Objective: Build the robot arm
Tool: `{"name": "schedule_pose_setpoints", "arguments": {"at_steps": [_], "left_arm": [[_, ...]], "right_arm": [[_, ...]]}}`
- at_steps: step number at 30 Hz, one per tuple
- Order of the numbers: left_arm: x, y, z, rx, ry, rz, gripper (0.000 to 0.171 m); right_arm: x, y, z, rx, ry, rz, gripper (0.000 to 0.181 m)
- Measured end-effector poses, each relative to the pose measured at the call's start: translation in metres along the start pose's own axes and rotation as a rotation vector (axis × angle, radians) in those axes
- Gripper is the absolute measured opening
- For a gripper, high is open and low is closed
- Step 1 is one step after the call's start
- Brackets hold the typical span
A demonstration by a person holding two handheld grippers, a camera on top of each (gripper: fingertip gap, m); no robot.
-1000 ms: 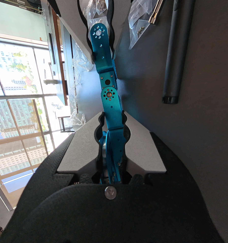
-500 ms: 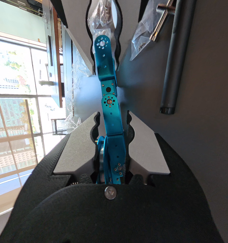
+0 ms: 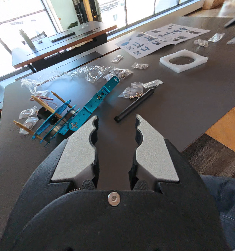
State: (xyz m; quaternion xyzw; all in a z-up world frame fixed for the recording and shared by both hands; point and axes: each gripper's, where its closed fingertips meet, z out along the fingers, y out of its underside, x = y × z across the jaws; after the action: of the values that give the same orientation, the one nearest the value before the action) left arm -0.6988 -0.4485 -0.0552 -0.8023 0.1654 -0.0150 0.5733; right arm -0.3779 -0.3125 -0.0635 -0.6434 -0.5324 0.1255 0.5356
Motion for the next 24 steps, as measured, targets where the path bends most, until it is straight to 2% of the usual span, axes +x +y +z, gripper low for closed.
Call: {"name": "schedule_pose_setpoints", "arguments": {"at_steps": [2, 4, 7, 9, 11, 13, 16, 21, 24], "left_arm": [[0.004, -0.006, -0.009, -0.003, -0.036, -0.02, 0.055], [0.008, -0.016, -0.014, -0.006, -0.075, -0.018, 0.055], [0.008, -0.036, -0.021, 0.017, -0.17, -0.036, 0.049], [0.012, -0.041, -0.024, 0.008, -0.211, -0.072, 0.051], [0.021, -0.046, -0.028, 0.026, -0.233, -0.088, 0.049], [0.027, -0.043, -0.036, 0.008, -0.255, -0.09, 0.049], [0.032, -0.033, -0.054, -0.026, -0.284, -0.093, 0.05], [0.021, -0.001, -0.084, -0.077, -0.286, -0.085, 0.049], [0.003, 0.007, -0.097, -0.087, -0.288, -0.088, 0.051]], "right_arm": [[-0.007, 0.009, -0.017, -0.009, -0.073, 0.15, 0.044], [-0.035, -0.013, -0.007, 0.02, -0.239, 0.151, 0.048], [-0.085, -0.062, 0.047, 0.008, -0.474, -0.017, 0.041], [-0.124, -0.092, 0.088, -0.023, -0.634, -0.19, 0.042], [-0.151, -0.109, 0.135, -0.084, -0.712, -0.362, 0.036], [-0.173, -0.111, 0.171, -0.207, -0.809, -0.439, 0.035], [-0.19, -0.104, 0.206, -0.368, -0.877, -0.492, 0.036], [-0.19, -0.082, 0.226, -0.587, -0.882, -0.564, 0.034], [-0.188, -0.07, 0.223, -0.699, -0.892, -0.615, 0.019]]}}
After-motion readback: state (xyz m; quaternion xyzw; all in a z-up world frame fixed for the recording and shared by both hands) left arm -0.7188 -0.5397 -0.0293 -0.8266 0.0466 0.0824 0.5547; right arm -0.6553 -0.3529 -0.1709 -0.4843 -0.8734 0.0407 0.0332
